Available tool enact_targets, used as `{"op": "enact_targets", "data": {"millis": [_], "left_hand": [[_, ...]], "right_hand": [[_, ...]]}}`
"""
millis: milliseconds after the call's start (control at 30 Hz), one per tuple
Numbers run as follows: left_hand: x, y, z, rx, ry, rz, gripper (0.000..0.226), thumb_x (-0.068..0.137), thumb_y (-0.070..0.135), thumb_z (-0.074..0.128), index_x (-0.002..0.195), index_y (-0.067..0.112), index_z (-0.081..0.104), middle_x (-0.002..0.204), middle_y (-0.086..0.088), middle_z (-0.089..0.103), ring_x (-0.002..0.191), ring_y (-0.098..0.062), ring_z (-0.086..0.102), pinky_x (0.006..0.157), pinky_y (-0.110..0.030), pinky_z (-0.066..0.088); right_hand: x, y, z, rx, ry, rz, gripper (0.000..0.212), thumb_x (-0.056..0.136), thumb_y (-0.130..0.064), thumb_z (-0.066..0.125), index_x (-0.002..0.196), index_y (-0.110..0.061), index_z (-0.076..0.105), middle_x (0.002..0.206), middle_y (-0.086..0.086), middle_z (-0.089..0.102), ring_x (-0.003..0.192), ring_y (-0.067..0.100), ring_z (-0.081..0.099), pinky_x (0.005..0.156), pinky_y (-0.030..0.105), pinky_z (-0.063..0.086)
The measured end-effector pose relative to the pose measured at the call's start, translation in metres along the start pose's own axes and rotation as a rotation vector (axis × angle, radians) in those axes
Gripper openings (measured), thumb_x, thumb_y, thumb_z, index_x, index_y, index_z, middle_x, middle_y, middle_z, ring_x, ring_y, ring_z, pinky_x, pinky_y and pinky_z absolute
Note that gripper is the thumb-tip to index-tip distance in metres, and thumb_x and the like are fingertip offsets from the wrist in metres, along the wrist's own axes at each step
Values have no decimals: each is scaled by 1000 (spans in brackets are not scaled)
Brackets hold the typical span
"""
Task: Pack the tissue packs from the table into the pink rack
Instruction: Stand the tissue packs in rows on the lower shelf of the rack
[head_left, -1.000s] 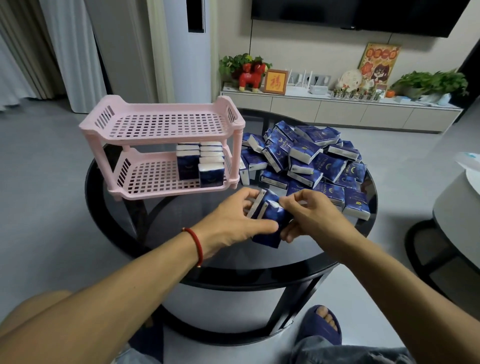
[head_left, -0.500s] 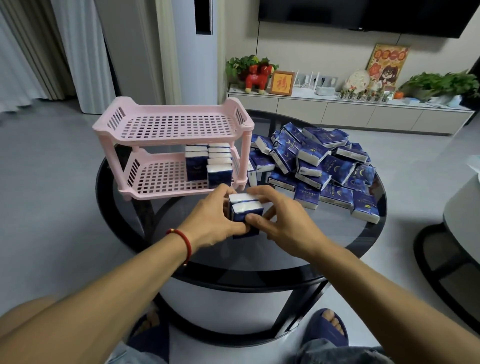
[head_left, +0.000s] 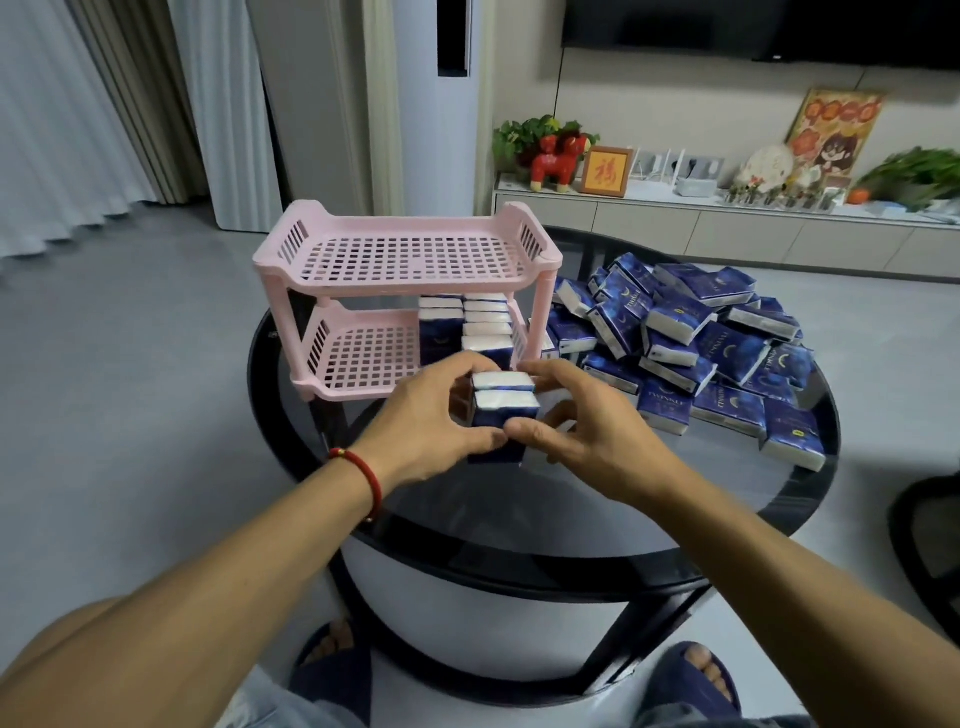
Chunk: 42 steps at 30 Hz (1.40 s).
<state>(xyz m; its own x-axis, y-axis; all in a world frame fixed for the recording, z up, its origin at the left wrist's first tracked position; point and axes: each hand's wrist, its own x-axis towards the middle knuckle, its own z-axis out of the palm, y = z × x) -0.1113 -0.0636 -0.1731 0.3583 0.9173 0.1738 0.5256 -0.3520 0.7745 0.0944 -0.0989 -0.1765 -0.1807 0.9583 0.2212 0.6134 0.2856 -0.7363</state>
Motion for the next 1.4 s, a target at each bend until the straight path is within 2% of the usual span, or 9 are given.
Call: {"op": "enact_targets", "data": {"millis": [233,367,500,633,767,900,1000,1200,1400], "left_hand": [[13,-15,-33,-1,289,-122,54,77,4,85,122,25,62,107,12,67,93,-4,64,76,-6,43],[28,-23,-27,42,354,-145,52,78,4,84,121,20,60,109,6,67,98,-14,64,85,-21,47],[48,-31,-21,63,373,-193,56,80,13,85,127,25,58,123,1,63,107,-22,62,100,-38,52],[60,-38,-17,8,323,-208,62,81,8,83,134,24,55,125,4,65,106,-18,65,102,-33,52],[66,-45,-14,-15,305,-228,71,81,7,81,143,17,49,134,0,64,115,-19,64,104,-33,50],[70,-53,-13,79,231,-199,70,79,9,81,142,21,54,126,0,70,114,-20,65,95,-23,45],[73,-56,-12,115,224,-180,65,80,14,81,140,23,56,124,0,71,115,-21,65,96,-21,43],[76,-56,-8,153,268,-171,63,79,16,82,137,21,57,121,-2,72,112,-23,67,94,-23,46],[74,-56,-9,165,250,-159,63,79,20,83,137,21,58,122,-1,71,112,-21,65,92,-20,43]], "right_hand": [[36,5,6,35,283,173,40,96,-34,67,131,-20,54,112,-12,65,85,6,68,84,39,61],[56,15,12,15,271,304,57,90,-28,72,139,-18,45,131,2,60,104,19,65,95,47,57],[67,15,13,50,278,312,53,88,-22,73,136,-20,50,122,-5,62,109,18,62,96,44,55],[71,13,12,108,276,302,47,86,-18,75,129,-21,55,99,-18,60,95,10,64,87,33,54],[76,16,10,140,230,285,48,84,-15,77,129,-22,60,99,-17,63,92,11,68,86,38,59],[81,23,6,203,184,292,40,85,-14,79,121,-25,64,96,-20,64,92,9,66,77,25,51],[82,23,6,263,150,300,34,86,-11,78,110,-30,63,95,-19,66,94,13,67,81,27,53],[84,24,7,326,144,316,43,89,-8,75,130,-18,66,98,-15,70,87,5,65,72,20,48],[83,27,3,311,135,318,35,89,-3,74,118,-22,68,101,-6,73,91,19,71,74,34,60]]}}
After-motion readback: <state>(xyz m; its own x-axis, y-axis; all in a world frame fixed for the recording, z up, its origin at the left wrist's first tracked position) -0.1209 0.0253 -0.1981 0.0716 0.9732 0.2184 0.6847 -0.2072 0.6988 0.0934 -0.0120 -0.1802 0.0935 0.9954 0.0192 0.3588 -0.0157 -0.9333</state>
